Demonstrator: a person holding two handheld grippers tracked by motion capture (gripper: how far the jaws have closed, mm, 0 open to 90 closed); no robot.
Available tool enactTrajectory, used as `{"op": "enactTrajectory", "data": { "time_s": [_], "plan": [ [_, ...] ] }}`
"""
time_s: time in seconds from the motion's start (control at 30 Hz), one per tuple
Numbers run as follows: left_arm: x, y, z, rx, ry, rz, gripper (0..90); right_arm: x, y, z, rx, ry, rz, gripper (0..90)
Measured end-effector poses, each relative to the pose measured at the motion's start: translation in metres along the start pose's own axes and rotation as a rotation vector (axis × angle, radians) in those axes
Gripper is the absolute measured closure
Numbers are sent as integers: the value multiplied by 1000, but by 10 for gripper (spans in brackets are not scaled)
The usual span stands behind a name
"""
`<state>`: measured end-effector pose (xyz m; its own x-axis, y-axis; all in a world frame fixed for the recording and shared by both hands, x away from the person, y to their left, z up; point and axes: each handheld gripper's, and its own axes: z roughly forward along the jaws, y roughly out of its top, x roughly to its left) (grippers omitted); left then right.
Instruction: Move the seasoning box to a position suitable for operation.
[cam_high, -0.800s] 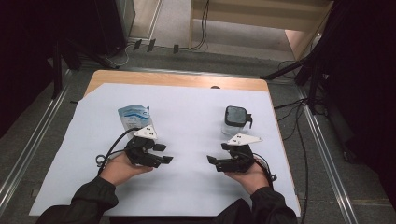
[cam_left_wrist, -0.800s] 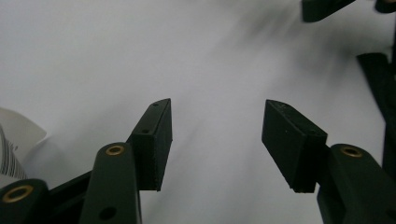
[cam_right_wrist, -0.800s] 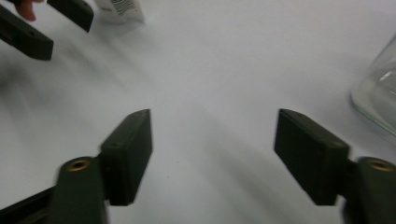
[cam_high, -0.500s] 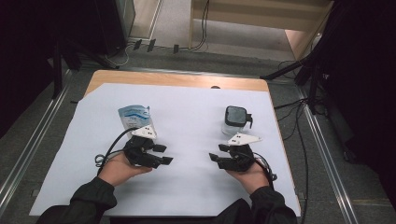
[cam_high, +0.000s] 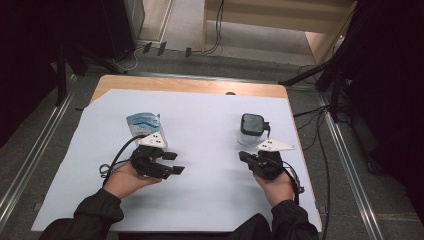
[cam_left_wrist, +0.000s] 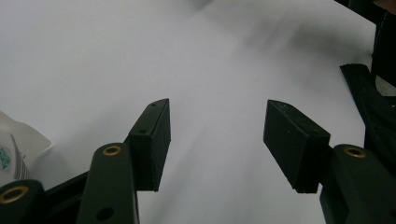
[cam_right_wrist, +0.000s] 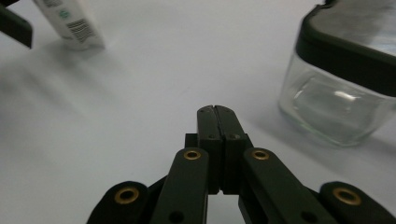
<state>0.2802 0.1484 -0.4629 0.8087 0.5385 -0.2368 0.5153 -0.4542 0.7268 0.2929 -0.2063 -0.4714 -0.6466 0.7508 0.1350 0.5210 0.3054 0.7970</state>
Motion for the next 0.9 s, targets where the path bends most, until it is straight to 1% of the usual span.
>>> {"op": "enactTrajectory", "data": {
  "time_s": [0.03,0.07,0.17,0.23,0.33,0.4,0.47,0.53,0.6,0.7,0.77,0.8,0.83,0.9],
  "plan": [
    [0,0,0,0,0,0,428,0,0,0,0,0,0,900],
    [-1,1,0,5,2,8,429,-6,1,0,2,-23,16,900],
    [-1,1,1,4,-1,6,430,-15,0,2,13,-50,34,900],
    [-1,1,2,6,0,7,430,-21,-1,3,14,-66,63,900],
    [-1,1,2,6,4,10,430,-29,-2,4,6,-99,78,900],
    [-2,1,2,3,1,7,429,-33,-2,5,-2,-122,101,900],
    [-3,2,3,8,-1,14,428,-36,-2,5,-9,-126,116,900],
    [-3,2,4,9,0,18,428,-36,-1,5,-8,-135,105,900],
    [-3,3,5,7,-9,12,427,-36,-1,5,-13,-140,110,900],
    [-3,4,6,4,-12,15,427,-37,-3,2,-10,-151,114,900],
    [-4,6,8,7,-22,25,427,-38,-5,0,-8,-154,114,900],
    [-4,8,10,12,-32,34,426,-38,-8,-5,-8,-160,126,900],
    [-4,8,10,12,-32,34,425,-38,-8,-5,-8,-160,126,900],
    [-4,10,14,8,-47,32,425,-37,-13,-13,-22,-170,146,894]
  ]
}}
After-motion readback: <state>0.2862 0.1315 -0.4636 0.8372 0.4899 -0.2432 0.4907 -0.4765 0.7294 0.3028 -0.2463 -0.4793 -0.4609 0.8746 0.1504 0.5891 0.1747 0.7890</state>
